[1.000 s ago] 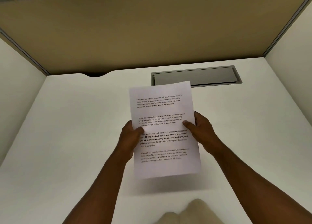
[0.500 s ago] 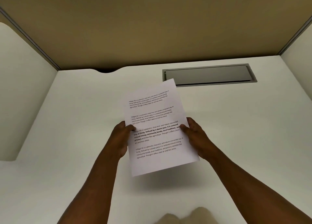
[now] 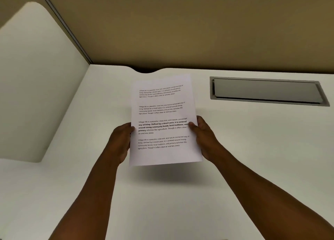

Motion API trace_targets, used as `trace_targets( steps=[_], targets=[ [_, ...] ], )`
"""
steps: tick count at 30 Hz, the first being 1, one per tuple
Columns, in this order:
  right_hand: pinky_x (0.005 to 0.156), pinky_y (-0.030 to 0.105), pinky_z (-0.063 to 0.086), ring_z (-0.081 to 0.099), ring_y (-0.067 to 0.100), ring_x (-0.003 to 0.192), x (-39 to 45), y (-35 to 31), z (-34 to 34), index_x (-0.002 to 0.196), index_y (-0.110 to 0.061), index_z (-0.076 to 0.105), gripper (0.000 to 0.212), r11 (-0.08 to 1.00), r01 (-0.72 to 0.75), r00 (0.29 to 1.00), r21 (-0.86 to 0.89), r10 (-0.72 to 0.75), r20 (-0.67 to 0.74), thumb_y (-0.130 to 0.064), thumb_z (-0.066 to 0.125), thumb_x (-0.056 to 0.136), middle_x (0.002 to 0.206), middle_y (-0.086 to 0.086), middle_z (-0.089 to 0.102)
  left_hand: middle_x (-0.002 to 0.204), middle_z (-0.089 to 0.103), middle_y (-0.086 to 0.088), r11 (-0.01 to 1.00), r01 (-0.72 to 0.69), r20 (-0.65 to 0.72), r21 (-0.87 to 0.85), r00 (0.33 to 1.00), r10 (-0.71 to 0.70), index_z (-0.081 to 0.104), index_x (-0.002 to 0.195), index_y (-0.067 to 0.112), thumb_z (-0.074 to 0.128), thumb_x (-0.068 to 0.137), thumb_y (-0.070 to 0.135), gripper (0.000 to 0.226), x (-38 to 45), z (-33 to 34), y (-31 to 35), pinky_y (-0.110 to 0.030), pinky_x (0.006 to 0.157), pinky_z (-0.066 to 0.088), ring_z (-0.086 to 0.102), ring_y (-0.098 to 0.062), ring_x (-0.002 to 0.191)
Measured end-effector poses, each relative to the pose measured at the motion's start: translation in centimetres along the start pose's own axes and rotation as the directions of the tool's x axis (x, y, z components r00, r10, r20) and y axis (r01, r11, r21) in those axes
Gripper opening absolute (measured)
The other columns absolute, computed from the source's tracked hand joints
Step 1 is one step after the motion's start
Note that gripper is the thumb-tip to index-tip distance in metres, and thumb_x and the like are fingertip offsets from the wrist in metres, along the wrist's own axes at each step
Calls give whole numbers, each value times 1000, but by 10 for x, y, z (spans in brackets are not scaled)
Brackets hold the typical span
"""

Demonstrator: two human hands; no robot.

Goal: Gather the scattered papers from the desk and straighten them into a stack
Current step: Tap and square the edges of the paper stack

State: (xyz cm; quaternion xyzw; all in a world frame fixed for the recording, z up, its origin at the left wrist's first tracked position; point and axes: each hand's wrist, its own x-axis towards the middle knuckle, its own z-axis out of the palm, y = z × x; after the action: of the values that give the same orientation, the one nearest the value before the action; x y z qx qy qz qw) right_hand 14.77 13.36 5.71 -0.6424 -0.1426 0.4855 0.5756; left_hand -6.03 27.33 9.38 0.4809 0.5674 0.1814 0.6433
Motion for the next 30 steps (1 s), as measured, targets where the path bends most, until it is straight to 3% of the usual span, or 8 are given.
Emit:
trace_targets(
  steps=[5, 11, 18, 24, 30],
  targets=[
    [98, 49, 50, 65, 25, 109, 49, -4, 45, 113, -24, 57, 18, 1000, -8, 1000, 22, 8, 19, -18, 48, 98, 119, -1, 68, 108, 72, -5, 1000, -19, -14, -6, 1000, 19, 67, 114, 13, 39, 98, 8, 33, 51, -33, 18, -31, 71, 51, 67, -19, 88],
    [98, 46, 50, 65, 24, 108, 110, -7, 96, 102, -28, 57, 19, 1000, -18, 1000, 16, 18, 10, -13, 46, 98, 115, -1, 67, 100, 71, -3, 1000, -17, -71, 13, 997, 18, 66, 109, 14, 39, 96, 6, 31, 117, -61, 35, -28, 68, 49, 65, -19, 82],
    [97, 42, 51, 62, 20, 107, 172, 2, 137, 109, -25, 53, 16, 989, -40, 998, -140, 33, -53, -19, 46, 96, 117, -3, 63, 96, 69, -5, 991, -7, -129, 134, 991, 24, 67, 90, 17, 42, 90, 4, 28, 190, -84, 42, -25, 63, 42, 60, -21, 77],
    [88, 31, 48, 59, 20, 102, 200, 8, 155, 114, -18, 53, 20, 957, -91, 993, -274, 68, -91, -18, 47, 95, 108, -5, 58, 84, 63, -6, 976, 52, -226, 211, 974, -3, 65, 71, 17, 52, 84, 9, 20, 236, -92, 40, -32, 75, 43, 54, -24, 81],
    [73, 26, 43, 56, 17, 89, 214, 11, 159, 115, -16, 54, 25, 909, -123, 989, -399, 81, -121, -19, 48, 91, 102, -4, 58, 77, 56, -6, 948, 87, -283, 307, 959, 4, 59, 68, 12, 50, 85, 9, 20, 262, -87, 39, -34, 72, 39, 49, -25, 78]
  ],
)
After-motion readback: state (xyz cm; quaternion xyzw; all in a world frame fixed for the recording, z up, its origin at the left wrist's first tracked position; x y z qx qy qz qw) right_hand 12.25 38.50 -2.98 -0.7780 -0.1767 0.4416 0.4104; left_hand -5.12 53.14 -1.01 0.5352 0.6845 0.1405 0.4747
